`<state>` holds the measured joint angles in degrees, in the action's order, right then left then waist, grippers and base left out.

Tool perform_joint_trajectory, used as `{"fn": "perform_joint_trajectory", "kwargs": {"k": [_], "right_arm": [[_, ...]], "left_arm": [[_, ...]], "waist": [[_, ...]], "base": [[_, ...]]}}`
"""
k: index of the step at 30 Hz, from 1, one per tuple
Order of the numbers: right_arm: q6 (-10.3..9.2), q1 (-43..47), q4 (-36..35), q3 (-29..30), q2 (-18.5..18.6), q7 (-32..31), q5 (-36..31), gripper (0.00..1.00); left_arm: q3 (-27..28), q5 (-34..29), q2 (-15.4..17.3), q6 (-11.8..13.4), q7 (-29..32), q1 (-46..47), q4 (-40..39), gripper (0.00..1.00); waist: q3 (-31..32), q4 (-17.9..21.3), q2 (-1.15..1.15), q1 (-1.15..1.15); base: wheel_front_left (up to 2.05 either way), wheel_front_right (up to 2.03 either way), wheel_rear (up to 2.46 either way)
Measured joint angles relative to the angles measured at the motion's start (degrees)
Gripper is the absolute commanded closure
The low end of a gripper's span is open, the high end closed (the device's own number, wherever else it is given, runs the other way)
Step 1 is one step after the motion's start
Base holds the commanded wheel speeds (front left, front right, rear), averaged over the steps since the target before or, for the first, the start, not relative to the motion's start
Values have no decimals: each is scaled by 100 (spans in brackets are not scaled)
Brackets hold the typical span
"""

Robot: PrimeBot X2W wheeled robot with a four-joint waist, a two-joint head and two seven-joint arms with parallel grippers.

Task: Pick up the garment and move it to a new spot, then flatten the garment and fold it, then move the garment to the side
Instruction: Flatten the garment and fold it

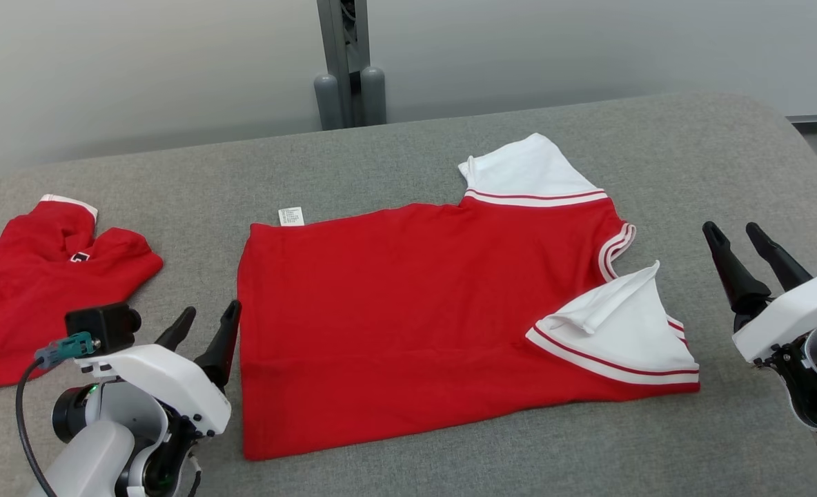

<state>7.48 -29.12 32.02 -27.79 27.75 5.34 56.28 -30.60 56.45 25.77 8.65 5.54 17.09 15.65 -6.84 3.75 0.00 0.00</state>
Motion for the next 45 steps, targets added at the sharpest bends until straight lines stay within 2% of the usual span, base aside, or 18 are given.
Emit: {"fn": "perform_joint_trajectory", "kwargs": {"k": [3, 4, 7, 10, 12, 16, 22, 27, 33, 36, 40, 45], "right_arm": [[0, 12, -44, -114, 54, 490, -288, 0], [0, 49, -58, -175, 107, 728, -559, 0], [0, 191, -94, -53, 82, 904, -910, 0], [0, 433, -215, 123, -76, 946, -1416, 0], [0, 637, -490, 437, -230, 956, -1797, 0], [0, 1210, -1074, 1057, -611, 965, -2601, 0], [1, 1986, -1543, 1731, -1245, 965, -3296, 0], [1, 2313, -1560, 1987, -1569, 965, -3544, 0], [1, 2379, -1501, 2115, -1666, 965, -3609, 0], [1, 2375, -1352, 2180, -1695, 965, -3595, 0], [1, 2348, -1146, 2308, -1805, 965, -3504, 0], [1, 2274, -916, 2351, -1873, 965, -3474, 0]], "left_arm": [[151, -64, -160, -2, -564, -4, -56, 0], [267, -147, -208, -31, -1023, -24, -140, 0], [345, -464, -248, -32, -1700, -83, -203, 0], [376, -834, -324, 8, -1983, -286, -224, 0], [486, -1121, -417, 48, -2031, -431, -250, 0], [1048, -2013, -814, 30, -2053, -810, -669, 0], [1812, -3033, -1525, -287, -2053, -1599, -851, 0], [2228, -3460, -1951, -622, -2053, -1939, -644, 0], [2542, -3800, -2127, -935, -2053, -1950, -361, 0], [2447, -3874, -2142, -1068, -2061, -1949, 219, 0], [2366, -3896, -2163, -1027, -1869, -1852, 958, 0], [2388, -3816, -2172, -925, -1623, -1625, 1461, 0]], "waist": [[106, 37, 0, 0], [179, 73, 0, 0], [288, 134, 0, 0], [390, 202, 0, 0], [441, 257, 0, 0], [490, 337, 0, 0], [499, 361, 0, 0], [500, 341, 0, 0], [483, 301, 0, 0], [472, 286, 0, 0], [416, 262, 0, 0], [321, 254, 0, 0]], "base": [[0, 0, 0], [0, 0, 0], [0, 0, 0], [0, 0, 0], [0, 0, 0], [0, 0, 0], [0, 0, 0], [0, 0, 0], [0, 0, 0], [0, 0, 0], [0, 0, 0], [0, 0, 0]]}}
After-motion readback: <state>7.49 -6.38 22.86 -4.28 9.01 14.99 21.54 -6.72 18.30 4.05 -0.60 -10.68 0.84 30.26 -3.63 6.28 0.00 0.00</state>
